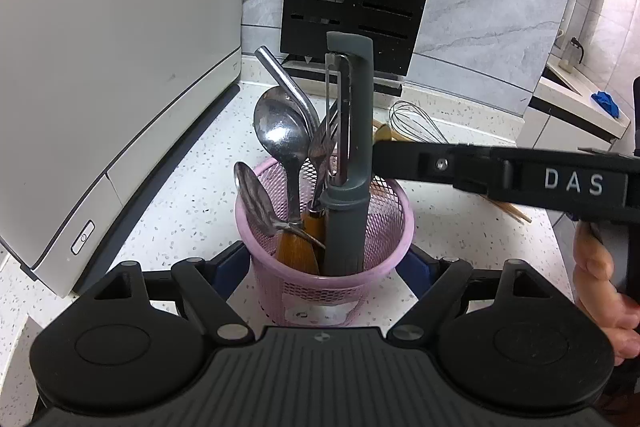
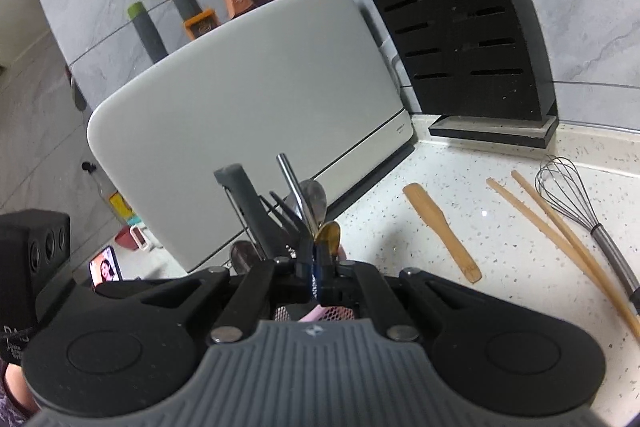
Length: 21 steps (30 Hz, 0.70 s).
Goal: Organize utensils
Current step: 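Open the right gripper to release the gold spoon and withdraw, then move the right gripper to the grey silicone utensil and grasp it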
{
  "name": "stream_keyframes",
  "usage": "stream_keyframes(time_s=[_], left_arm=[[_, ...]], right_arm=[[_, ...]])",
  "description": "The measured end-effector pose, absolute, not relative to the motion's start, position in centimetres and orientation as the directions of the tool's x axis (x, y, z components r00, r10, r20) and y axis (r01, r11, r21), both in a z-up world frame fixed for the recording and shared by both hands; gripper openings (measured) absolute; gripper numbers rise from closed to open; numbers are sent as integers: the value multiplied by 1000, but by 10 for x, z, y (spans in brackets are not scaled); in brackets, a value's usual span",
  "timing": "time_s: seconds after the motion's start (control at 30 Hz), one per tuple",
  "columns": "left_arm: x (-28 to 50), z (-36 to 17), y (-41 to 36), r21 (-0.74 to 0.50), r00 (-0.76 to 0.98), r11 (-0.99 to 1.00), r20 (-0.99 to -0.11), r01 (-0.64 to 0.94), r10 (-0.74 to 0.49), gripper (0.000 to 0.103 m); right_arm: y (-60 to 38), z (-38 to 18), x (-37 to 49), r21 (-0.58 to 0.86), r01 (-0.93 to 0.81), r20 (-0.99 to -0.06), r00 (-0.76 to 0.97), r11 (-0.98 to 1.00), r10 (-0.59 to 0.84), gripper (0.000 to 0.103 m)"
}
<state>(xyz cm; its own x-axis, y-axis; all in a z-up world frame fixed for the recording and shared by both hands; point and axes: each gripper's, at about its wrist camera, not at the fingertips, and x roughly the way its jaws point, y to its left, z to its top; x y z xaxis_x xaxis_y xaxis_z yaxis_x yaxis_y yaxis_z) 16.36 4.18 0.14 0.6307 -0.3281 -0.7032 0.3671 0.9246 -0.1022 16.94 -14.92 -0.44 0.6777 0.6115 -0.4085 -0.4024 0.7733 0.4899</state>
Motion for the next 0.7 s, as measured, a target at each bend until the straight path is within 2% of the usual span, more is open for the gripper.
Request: stream_keyframes(time_s=[0.23,0.27,0.37,0.57,0.7], left_arm=[[163,0,39,-96,649,928,-688,361,-323,99],[163,0,39,-96,652,928,-686,360,-324,99],[163,-1,37,-96,661,931,-679,353,-321,100],[164,-2,34,-88,675,935,-670,342,-310,100],[165,-3,34,-99,675,937,-668,336,-312,100]], right_arm=[[-136,3,171,403,-442,-483,641,802,596,3],[-136,6,171,389,-452,-485,640,803,596,6],[-137,17,171,343,-463,-482,660,818,576,26],[-157,40,177,323,-429,-414,738,844,533,37],[-165,39,194,281,-352,-469,762,893,447,40]])
